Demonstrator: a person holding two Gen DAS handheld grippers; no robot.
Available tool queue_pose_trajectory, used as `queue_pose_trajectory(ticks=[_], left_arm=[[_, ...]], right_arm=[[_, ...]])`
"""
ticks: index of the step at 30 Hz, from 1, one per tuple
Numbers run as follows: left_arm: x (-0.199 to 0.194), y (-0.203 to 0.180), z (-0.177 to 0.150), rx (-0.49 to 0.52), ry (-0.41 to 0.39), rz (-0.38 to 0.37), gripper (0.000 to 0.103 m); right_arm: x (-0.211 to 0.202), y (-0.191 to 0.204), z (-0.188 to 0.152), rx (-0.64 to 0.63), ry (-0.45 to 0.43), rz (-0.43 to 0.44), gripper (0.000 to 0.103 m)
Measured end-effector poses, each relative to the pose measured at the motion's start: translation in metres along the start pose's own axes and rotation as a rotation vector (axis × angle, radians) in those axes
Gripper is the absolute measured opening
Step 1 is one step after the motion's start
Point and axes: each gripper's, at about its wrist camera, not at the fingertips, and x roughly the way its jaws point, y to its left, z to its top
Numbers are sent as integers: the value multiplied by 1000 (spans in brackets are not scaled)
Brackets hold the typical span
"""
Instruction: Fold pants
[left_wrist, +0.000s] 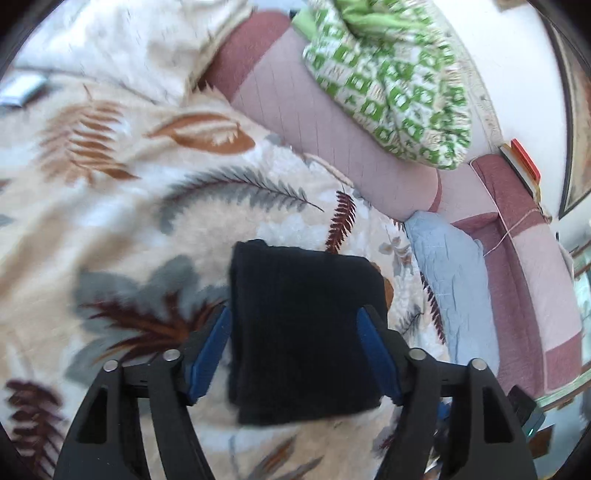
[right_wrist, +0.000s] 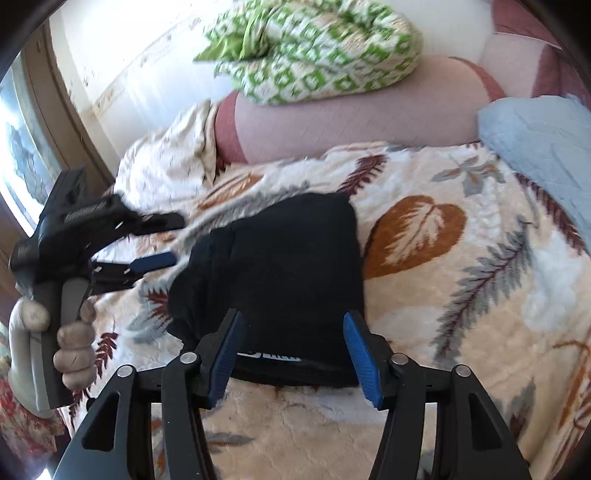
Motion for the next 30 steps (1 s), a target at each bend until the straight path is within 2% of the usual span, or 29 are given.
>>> queue_pose_trajectory(ticks=[1,4,7,9,12,14,17,19,26,30], left_arm=[[-15,-1,-11,27,-26,34,75],[-59,-14,-56,147,-162,224,76],[-85,-37,-110,279,-305,411,84],[-95,-50,-144,316,-380,468,99],[-101,-62,-176,327,-438,480,102],[-97,-67,-184,342,-418,491,102],[-85,-72,-189,356,-337,530,102],[-80,-74,-195,360,-322,560,102],[-68,-73,-202,380,-288,604,102],[-61,-69,-202,368,-238,580,102]], right_arm=[[-11,-3,-6,7,-17,-12,70],[-36,-9,-35,30,-41,-56,73],[-46,-4,-65,34,-33,-93,74],[-48,2,-79,56,-27,-111,74],[-49,8,-92,95,-38,-122,75],[-47,14,-96,65,-42,-142,76],[-47,26,-102,-16,-64,-195,79],[-48,29,-105,-42,-80,-222,80],[-44,28,-108,-36,-72,-237,82],[-40,23,-109,-17,-58,-242,83]])
